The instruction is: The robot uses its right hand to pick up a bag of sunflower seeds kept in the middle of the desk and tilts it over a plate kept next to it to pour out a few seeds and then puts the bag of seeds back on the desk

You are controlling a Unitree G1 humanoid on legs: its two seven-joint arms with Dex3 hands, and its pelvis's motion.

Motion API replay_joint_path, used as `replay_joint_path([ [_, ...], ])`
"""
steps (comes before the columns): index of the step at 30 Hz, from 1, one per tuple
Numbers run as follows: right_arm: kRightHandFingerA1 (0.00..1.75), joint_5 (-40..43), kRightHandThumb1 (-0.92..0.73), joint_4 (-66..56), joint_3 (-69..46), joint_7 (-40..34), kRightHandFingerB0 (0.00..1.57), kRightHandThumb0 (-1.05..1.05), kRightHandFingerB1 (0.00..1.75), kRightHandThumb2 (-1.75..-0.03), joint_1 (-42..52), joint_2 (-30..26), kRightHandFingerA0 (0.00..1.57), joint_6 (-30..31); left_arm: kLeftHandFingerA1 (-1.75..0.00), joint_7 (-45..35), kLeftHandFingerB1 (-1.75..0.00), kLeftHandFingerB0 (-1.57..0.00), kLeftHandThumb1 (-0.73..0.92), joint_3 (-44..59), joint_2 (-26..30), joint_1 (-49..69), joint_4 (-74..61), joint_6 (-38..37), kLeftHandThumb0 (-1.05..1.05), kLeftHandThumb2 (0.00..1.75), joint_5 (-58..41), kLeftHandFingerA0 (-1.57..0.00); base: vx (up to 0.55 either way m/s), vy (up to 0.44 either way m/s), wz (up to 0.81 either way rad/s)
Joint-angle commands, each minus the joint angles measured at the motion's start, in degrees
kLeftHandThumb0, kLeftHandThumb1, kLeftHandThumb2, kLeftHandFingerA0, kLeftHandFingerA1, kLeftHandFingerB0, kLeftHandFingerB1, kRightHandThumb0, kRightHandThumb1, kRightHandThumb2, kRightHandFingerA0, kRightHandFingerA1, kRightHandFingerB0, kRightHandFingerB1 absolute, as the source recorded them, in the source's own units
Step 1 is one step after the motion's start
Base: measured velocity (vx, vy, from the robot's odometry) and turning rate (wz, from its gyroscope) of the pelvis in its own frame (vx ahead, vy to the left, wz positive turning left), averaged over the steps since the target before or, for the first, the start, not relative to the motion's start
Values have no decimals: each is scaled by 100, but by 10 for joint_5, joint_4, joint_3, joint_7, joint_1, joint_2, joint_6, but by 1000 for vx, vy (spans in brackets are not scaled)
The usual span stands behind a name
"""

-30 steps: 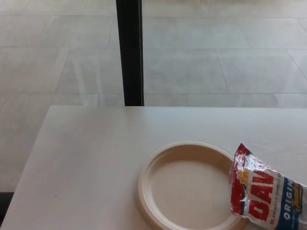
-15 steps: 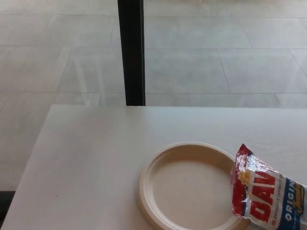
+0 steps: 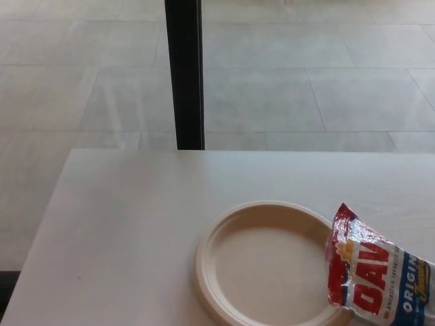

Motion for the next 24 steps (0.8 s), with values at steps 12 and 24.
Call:
replay_joint_path([
  [12, 11, -121, -60, -196, 243, 109, 0, -103, 0, -101, 42, -84, 0, 13, -57, -20, -38, -43, 51, 3, 18, 7, 1, -24, -74, 56, -8, -43, 0, 0, 0],
  [24, 6, -166, -63, -165, 291, 104, 0, -105, 0, -98, 48, -73, 0, -6, -54, -3, -38, -46, 52, -5, 15, 5, 1, -24, -69, 57, -3, -37, 0, 0, 0],
])
